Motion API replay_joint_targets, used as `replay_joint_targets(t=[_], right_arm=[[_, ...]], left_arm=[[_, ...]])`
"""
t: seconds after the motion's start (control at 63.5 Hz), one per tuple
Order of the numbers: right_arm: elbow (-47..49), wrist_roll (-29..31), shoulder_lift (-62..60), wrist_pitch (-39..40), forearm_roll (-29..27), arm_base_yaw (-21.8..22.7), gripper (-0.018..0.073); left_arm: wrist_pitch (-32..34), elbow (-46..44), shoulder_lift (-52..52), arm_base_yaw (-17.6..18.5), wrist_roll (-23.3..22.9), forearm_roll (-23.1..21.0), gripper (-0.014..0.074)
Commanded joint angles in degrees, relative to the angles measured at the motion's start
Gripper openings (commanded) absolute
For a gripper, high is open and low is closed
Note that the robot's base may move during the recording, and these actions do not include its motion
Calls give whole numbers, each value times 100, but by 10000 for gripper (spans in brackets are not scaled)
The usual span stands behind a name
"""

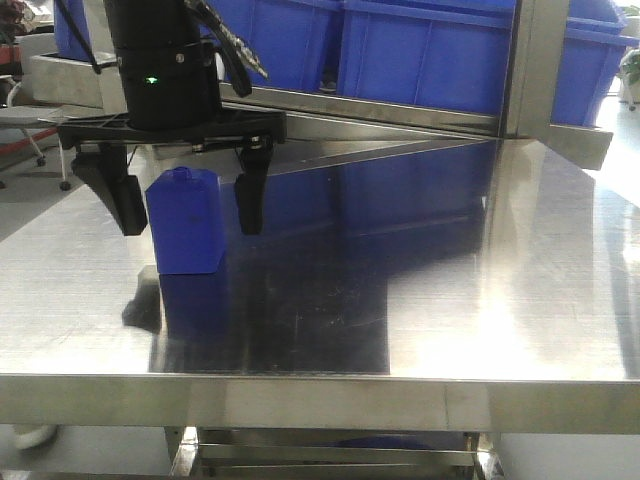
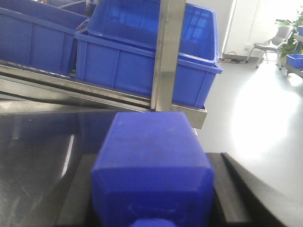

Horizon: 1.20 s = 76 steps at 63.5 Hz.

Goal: Pick and sort blue part to right shelf
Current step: 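Close the left gripper on the blue part and lift it up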

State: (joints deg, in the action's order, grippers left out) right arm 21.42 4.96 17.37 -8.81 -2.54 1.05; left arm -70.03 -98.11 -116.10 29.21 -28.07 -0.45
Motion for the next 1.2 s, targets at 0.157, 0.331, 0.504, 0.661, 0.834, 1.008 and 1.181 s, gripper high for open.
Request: replay_joint_targets(t=[0.157, 0.331, 0.504, 0.661, 0.834, 1.008, 1.181], right_arm=[[161, 37, 28, 575, 53, 27, 267], [161, 37, 28, 575, 53, 27, 267], [161, 37, 28, 575, 53, 27, 267], [161, 37, 28, 575, 53, 27, 267], [161, 37, 28, 575, 53, 27, 267], [161, 37, 28, 575, 53, 27, 267], [161, 37, 28, 575, 53, 27, 267]], left_arm=[[-290, -114, 315, -17, -9, -38, 690], [-290, -114, 315, -17, -9, -38, 683], [-290, -114, 315, -17, -9, -38, 545], [-290, -114, 315, -17, -9, -38, 396], [-290, -114, 315, -17, -9, -38, 344], [-290, -114, 315, -17, -9, -38, 344], [-290, -114, 450, -17, 56, -50, 344]])
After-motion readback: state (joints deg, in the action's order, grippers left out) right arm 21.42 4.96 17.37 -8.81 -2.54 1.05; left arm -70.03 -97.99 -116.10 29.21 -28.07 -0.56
